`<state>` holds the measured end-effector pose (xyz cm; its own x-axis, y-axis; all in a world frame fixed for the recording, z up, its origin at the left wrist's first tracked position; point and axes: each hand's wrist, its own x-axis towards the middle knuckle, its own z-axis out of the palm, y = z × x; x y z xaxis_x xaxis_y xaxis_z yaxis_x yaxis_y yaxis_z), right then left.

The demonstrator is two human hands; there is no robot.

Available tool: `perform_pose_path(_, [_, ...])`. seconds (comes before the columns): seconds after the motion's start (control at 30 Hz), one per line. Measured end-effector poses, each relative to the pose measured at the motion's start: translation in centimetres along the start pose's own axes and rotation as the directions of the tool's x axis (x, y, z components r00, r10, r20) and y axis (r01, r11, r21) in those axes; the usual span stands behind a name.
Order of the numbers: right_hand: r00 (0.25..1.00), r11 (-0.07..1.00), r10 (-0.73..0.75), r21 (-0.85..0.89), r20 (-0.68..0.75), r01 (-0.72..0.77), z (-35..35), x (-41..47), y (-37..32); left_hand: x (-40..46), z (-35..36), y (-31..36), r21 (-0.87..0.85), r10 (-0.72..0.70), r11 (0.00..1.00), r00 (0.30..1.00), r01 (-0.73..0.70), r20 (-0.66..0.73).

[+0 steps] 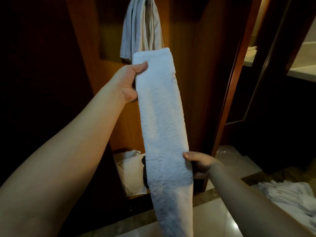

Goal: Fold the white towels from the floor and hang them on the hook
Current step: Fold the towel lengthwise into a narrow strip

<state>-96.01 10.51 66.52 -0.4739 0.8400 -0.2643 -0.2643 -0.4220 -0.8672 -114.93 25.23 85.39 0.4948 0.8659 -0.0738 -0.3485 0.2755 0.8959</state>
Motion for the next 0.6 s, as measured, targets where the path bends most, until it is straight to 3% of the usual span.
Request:
perform_pose_path(0.17, [0.994,0.966,0.083,-0.250,0.071,-0.062,0.7,-0.6,-1.1,2.8,-1.5,-0.7,0.084,-0.078,0.993,0.992,0.087,-0.097])
perform_pose_path(0.3, [0.999,0.937,0.037,-0.349,0.008,-0.032,1.5,-1.1,-2.3,4.7,-2.5,-3.2,0.122,-0.138,0.979,0.973,0.162,-0.184])
perform_pose_path(0.4, [0.998,0.945,-0.054,-0.324,-0.018,0.046,1.5,-1.8,-3.3,5.7,-4.0,-6.5,0.158,-0.159,0.971,0.978,0.180,-0.137])
perform_pose_path(0.53, [0.980,0.971,-0.201,-0.138,-0.018,0.196,1.8,-1.9,-5.4,5.2,-5.7,-10.4,0.395,-0.368,0.844,0.928,0.361,-0.063])
perform_pose_path(0.6, [0.955,0.955,-0.292,-0.061,-0.046,0.289,2.0,-1.5,-6.5,4.8,-6.0,-11.1,0.381,-0.335,0.860,0.939,0.340,-0.083])
